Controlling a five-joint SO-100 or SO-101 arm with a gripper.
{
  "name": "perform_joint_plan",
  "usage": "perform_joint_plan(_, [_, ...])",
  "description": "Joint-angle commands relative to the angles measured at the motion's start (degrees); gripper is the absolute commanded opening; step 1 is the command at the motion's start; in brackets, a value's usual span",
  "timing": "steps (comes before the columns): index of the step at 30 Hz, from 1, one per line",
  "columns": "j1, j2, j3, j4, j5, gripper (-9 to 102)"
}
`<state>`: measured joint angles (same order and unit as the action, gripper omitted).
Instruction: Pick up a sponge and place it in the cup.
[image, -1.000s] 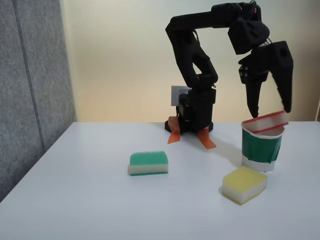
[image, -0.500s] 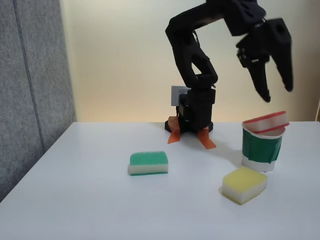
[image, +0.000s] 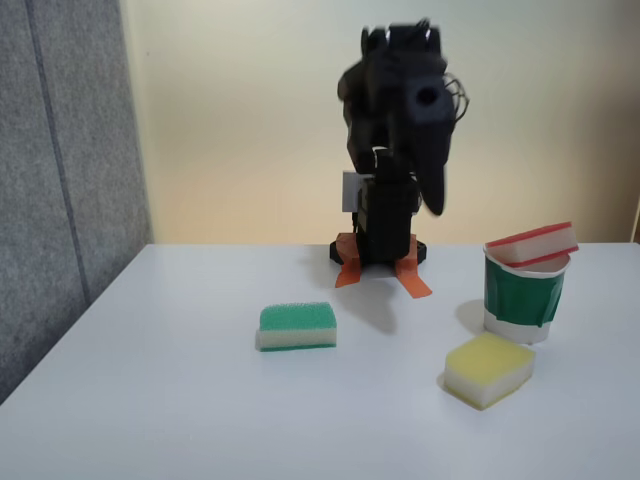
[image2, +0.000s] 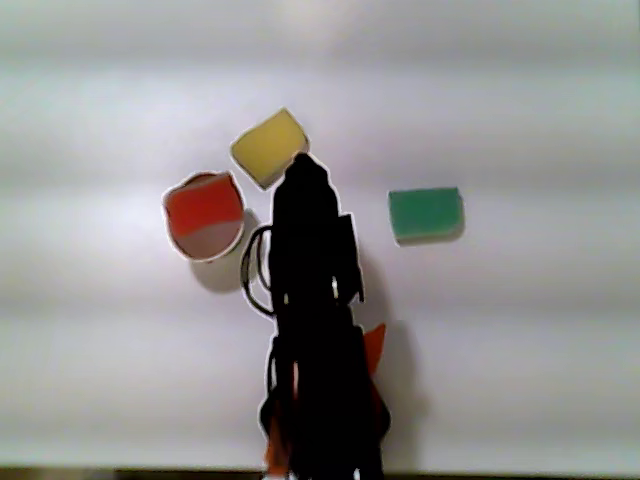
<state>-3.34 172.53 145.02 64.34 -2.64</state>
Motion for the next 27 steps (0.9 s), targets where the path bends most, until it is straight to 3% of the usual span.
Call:
perform_joint_plan(1, [2.37, 11.78, 9.05, 2.55, 0.35, 0])
perform_joint_plan(7, [4.66, 20.30, 20.65, 8.53, 1.14, 0])
perform_joint_plan(13, [5.27, 20.30, 35.51, -2.64, 1.49, 0])
perform_joint_plan(16, [7.38, 20.21, 35.33, 2.37, -0.70, 0])
perform_joint_plan(20, [9.76, 20.39, 40.25, -1.76, -2.02, 0])
perform_joint_plan(25, [9.23, 20.30, 40.25, 8.61, -0.88, 0])
perform_joint_plan(27, [7.73, 20.39, 40.34, 9.49, 4.22, 0])
